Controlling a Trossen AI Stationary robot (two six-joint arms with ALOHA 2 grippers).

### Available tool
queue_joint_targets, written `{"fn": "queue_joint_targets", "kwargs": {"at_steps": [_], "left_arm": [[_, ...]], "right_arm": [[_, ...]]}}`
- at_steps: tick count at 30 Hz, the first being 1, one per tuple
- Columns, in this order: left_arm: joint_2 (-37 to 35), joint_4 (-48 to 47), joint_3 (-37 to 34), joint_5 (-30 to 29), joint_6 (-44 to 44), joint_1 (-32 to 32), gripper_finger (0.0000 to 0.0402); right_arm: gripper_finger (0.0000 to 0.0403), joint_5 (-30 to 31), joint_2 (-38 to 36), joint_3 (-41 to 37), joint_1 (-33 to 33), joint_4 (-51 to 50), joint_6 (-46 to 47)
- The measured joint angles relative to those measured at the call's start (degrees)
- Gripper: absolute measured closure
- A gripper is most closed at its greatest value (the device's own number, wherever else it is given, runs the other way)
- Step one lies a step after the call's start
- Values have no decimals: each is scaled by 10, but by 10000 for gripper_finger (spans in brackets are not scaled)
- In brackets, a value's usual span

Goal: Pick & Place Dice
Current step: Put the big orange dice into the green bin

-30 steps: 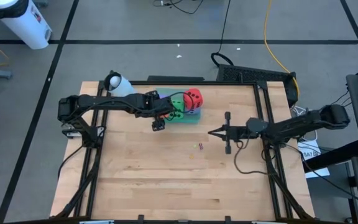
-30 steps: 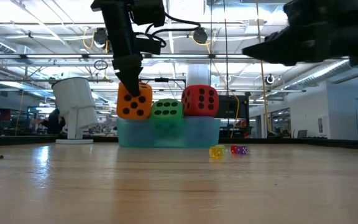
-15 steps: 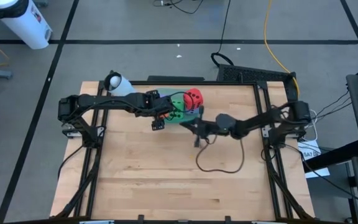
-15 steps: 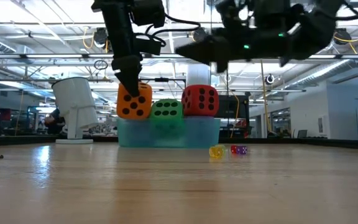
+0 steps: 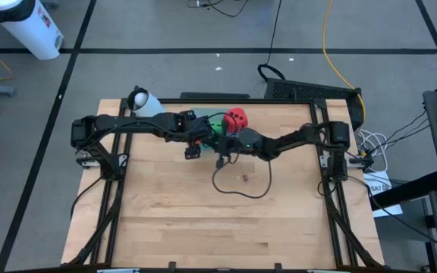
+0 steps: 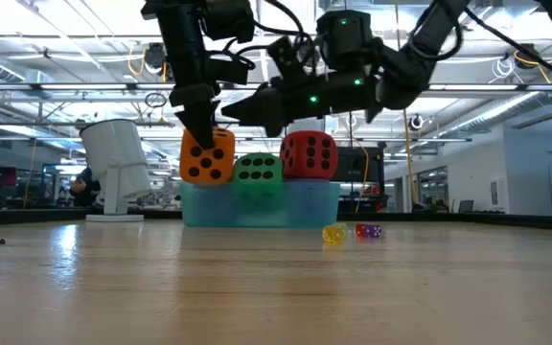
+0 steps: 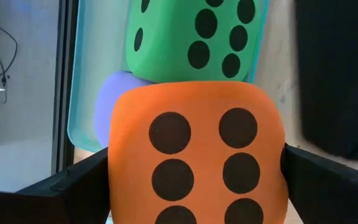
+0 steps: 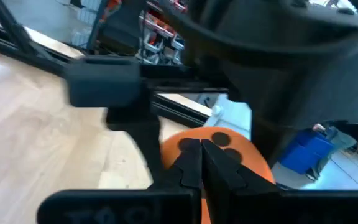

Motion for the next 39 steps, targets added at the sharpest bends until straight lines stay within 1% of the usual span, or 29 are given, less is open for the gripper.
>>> {"fn": "queue_joint_targets", "kwargs": {"at_steps": [2,9,14,20,39], "left_arm": [[0,0,0,2,0,0,3],[0,16,0,10,2,0,3],[0,17,0,14,6,2,3],[0,24,0,27,17,1,3],[0,29,0,50,20,1,2]], "right_arm": [[403,-1,12,19,-3,-2,0],[403,-3,21,41,-12,-29,11],[403,-3,22,40,-23,-61,1],[403,-8,20,41,-37,-105,26],[403,-7,20,40,-43,-148,33]]}}
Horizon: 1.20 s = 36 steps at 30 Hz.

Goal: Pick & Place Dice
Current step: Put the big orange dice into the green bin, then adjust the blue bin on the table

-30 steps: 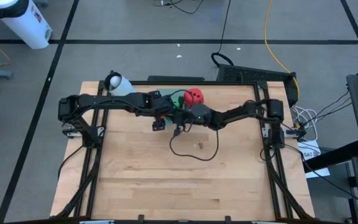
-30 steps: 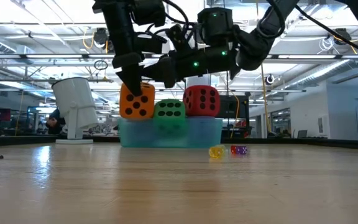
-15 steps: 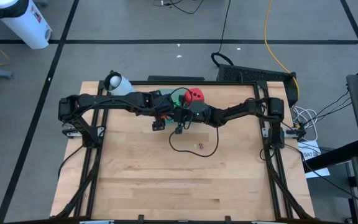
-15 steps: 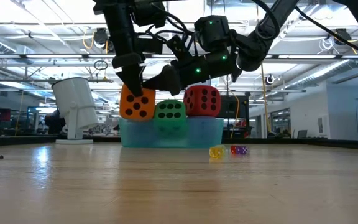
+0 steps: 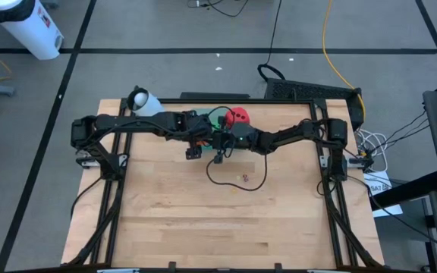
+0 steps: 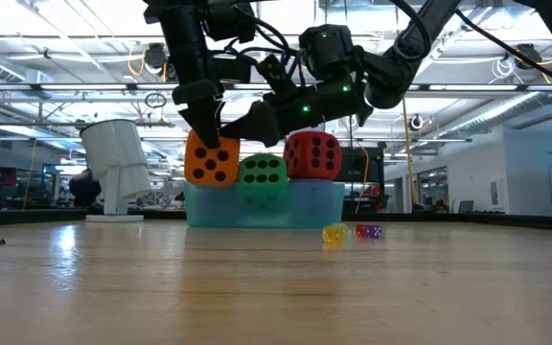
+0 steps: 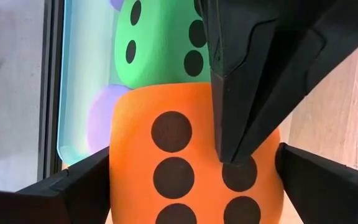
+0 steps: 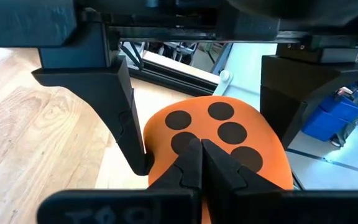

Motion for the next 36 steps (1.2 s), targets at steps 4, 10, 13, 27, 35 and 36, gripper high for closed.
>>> {"fn": "queue_joint_targets", "kwargs": {"at_steps": [4,10,13,27,35,36], "left_arm": [[-3,-1,0,5,-1,0,3],[-29,14,3,33,-9,-3,5],[-41,10,3,20,-17,-2,6],[-51,-63,2,-29,-81,0,5],[-103,-131,-2,-83,-182,-40,7],[-114,-130,-5,-87,-193,-53,11]], "right_arm": [[403,0,0,0,0,-1,1],[403,7,5,-3,-1,-20,2],[403,13,4,-2,-3,-18,1],[403,7,-18,-1,20,8,-7],[403,8,-162,-6,85,-156,3],[403,7,-187,-6,96,-194,7]]}}
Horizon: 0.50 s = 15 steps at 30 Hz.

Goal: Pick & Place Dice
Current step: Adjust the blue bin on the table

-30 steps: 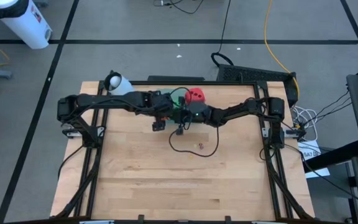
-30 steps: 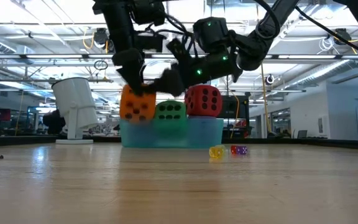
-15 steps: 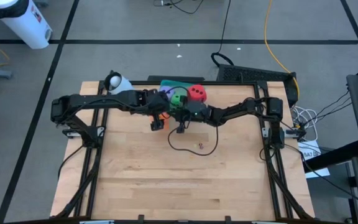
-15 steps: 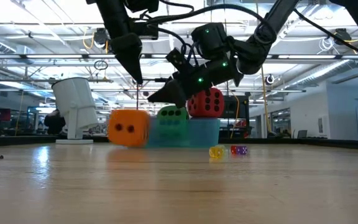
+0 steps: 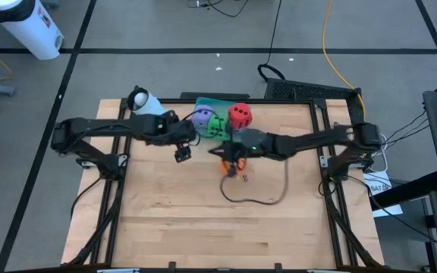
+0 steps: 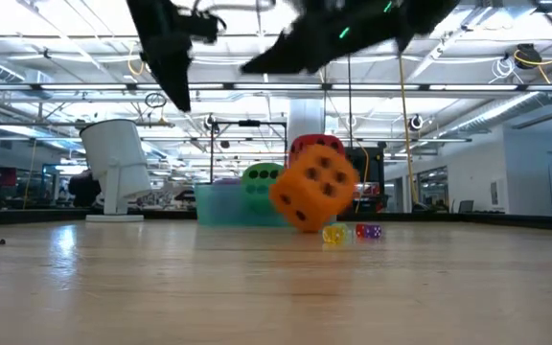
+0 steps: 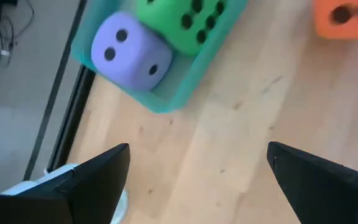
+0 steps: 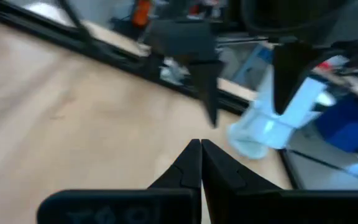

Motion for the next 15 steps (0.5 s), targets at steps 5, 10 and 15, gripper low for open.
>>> {"fn": "queue_joint_targets", "kwargs": {"at_steps": [5,10,15], "left_arm": [[-60,46,-41,-26,-69,-83,68],[-96,189,-127,-41,-91,-157,171],[-95,429,-234,-14,-38,-184,298]], "right_arm": [[403,-1,-140,0,61,-230,49],[403,37,-243,-26,128,-376,131],[403,193,-330,-125,196,-399,198]]}}
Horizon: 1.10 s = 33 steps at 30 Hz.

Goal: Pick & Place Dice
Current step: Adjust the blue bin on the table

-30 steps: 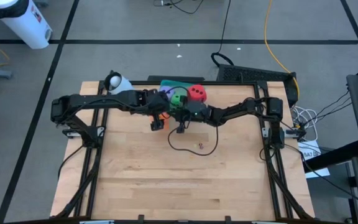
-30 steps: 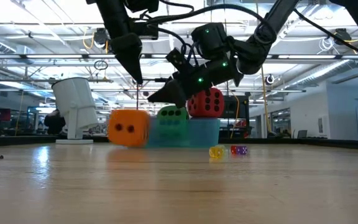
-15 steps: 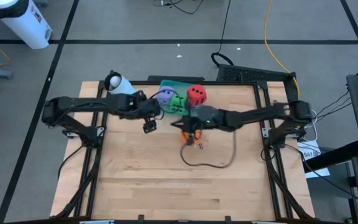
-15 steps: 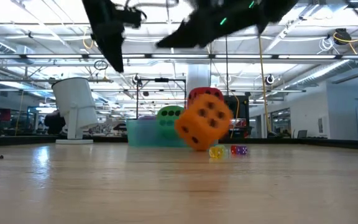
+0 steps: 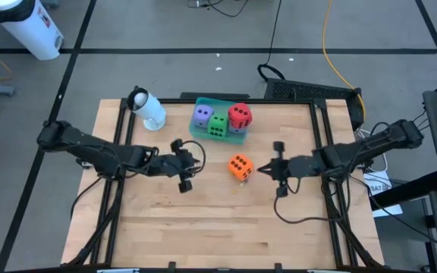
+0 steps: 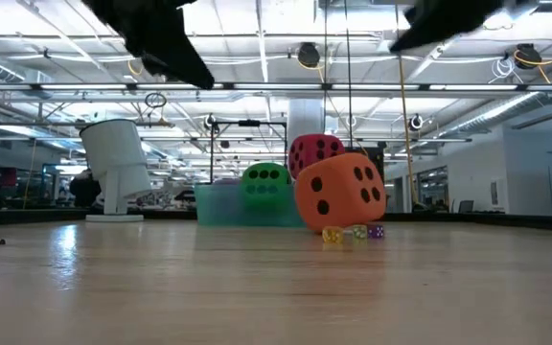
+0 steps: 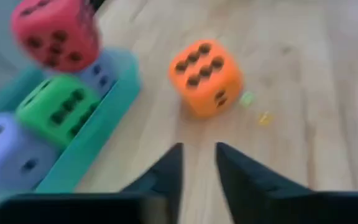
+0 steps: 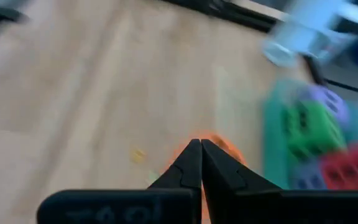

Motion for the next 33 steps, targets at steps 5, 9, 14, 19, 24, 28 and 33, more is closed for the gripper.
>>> {"fn": "queue_joint_targets", "kwargs": {"at_steps": [5,9,14,19,24,28,33], "left_arm": [[30,227,-81,79,36,23,391],[64,315,-107,101,37,37,383],[115,341,-109,105,37,44,397],[173,353,-110,103,49,51,387],[189,350,-109,36,8,88,398],[179,336,-109,-73,-9,113,389],[142,261,-108,-143,-68,140,398]], "right_arm": [[403,93,-60,-144,14,62,67],[403,84,-69,-252,-8,196,58],[403,35,-78,-292,-58,194,90],[403,11,-77,-313,-89,192,124],[403,-11,-76,-321,-106,199,126],[403,-9,-76,-321,-113,213,118],[403,34,-76,-321,-131,215,114]]}}
